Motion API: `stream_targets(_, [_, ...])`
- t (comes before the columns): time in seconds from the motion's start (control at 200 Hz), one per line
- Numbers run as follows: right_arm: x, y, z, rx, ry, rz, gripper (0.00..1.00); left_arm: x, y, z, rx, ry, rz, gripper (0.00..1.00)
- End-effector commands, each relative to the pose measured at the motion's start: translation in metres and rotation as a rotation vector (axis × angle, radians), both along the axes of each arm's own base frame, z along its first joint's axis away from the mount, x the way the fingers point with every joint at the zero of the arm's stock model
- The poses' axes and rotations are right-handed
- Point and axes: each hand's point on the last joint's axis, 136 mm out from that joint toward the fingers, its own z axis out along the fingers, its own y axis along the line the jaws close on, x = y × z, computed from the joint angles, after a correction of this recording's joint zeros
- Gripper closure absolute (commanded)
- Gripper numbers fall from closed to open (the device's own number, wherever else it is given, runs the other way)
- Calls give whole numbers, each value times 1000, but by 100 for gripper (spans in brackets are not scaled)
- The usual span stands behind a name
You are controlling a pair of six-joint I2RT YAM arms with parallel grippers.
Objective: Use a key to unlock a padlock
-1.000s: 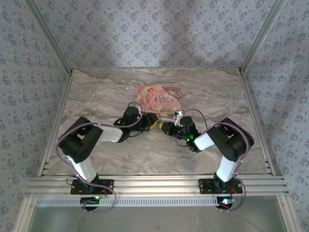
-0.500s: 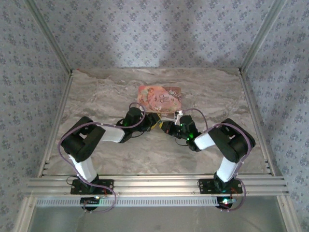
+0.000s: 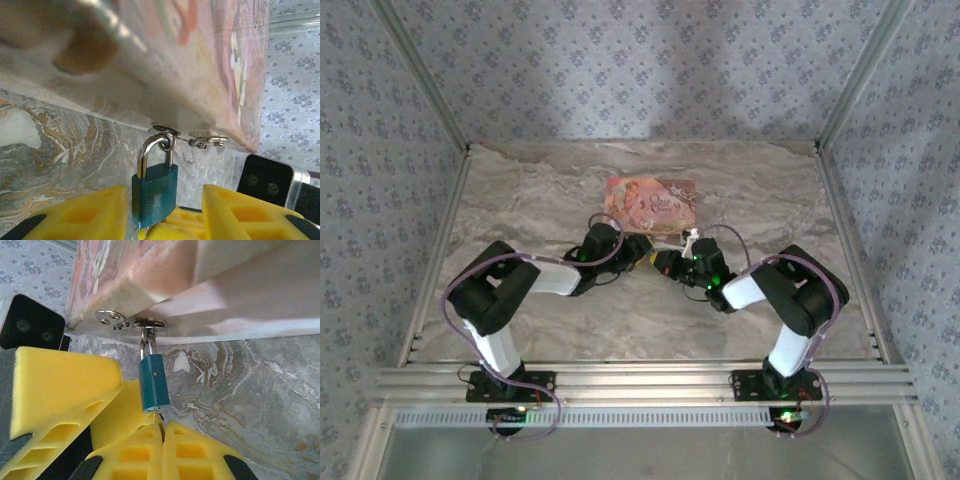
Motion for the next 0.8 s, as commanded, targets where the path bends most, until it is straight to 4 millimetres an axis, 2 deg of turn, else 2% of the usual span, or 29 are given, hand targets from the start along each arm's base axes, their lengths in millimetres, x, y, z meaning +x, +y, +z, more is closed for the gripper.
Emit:
stream_targets(0.0, [9, 9, 31, 83, -50, -4, 100, -18, 5, -42, 72, 160, 13, 57])
stream_targets(0.21, [11, 9, 33, 106, -28, -23, 100, -17, 1, -43, 66, 169, 16, 64])
stream_targets(0.545, [12, 8, 42, 147, -24, -25, 100, -16, -1, -40, 53, 165, 16, 86])
stream_targets(0.675, [10, 3, 37, 127, -14, -33, 89, -16, 0, -37, 46, 169, 23, 92])
stream_targets(0.794, [8, -3, 33, 112, -12, -38, 78, -15, -1, -33, 35, 169, 29, 93])
